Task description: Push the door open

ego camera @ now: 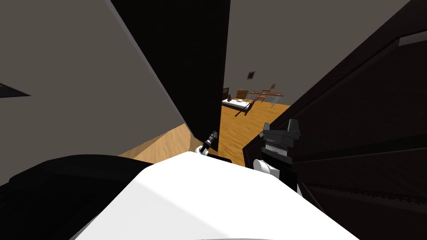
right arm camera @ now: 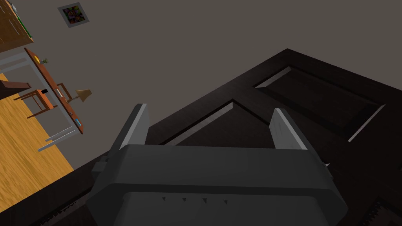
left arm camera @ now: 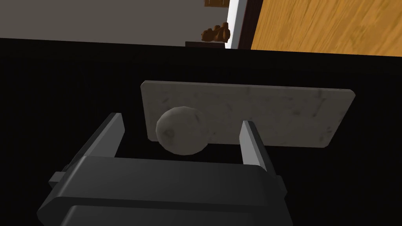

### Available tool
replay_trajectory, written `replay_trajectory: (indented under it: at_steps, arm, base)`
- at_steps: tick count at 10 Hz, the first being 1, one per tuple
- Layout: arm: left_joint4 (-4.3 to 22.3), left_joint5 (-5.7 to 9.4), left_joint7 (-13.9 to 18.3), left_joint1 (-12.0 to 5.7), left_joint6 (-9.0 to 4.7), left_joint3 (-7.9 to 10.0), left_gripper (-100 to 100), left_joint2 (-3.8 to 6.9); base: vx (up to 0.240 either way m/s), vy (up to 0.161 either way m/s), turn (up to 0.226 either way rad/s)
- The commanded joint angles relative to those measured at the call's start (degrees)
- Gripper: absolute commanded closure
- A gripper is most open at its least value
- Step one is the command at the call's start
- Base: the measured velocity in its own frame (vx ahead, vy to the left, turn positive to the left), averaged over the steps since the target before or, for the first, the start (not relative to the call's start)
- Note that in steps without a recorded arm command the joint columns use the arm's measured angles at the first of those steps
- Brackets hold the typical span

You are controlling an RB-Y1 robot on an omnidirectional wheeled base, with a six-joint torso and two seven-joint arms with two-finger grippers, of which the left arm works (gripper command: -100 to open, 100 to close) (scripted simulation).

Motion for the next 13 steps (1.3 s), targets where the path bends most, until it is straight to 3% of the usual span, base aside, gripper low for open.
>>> replay_trajectory:
  at_steps: [1, 6, 7, 9, 12, 13]
  arm:
    - [0.1, 0.00, 0.0, -0.02, 0.06, 0.01, 100, 0.05]
    - [0.1, 0.00, 0.0, -0.02, 0.06, 0.01, 100, 0.05]
    - [0.1, 1.73, -1.4, 0.08, 0.09, 0.15, 100, 0.69]
    - [0.1, 2.91, -2.4, 0.10, 0.02, 0.28, 100, 1.02]
    - [0.1, 5.98, -4.8, 0.13, -0.16, 0.60, 100, 1.61]
    - [-1.2, 5.26, -4.3, 0.86, 0.92, 0.20, -100, 1.32]
  base:
    - [-0.017, 0.002, 0.003]
    - [-0.012, 0.005, -0.004]
    - [0.097, -0.017, 0.018]
    - [0.163, -0.061, 0.025]
    - [0.188, -0.028, 0.064]
    - [-0.037, -0.018, 0.089]
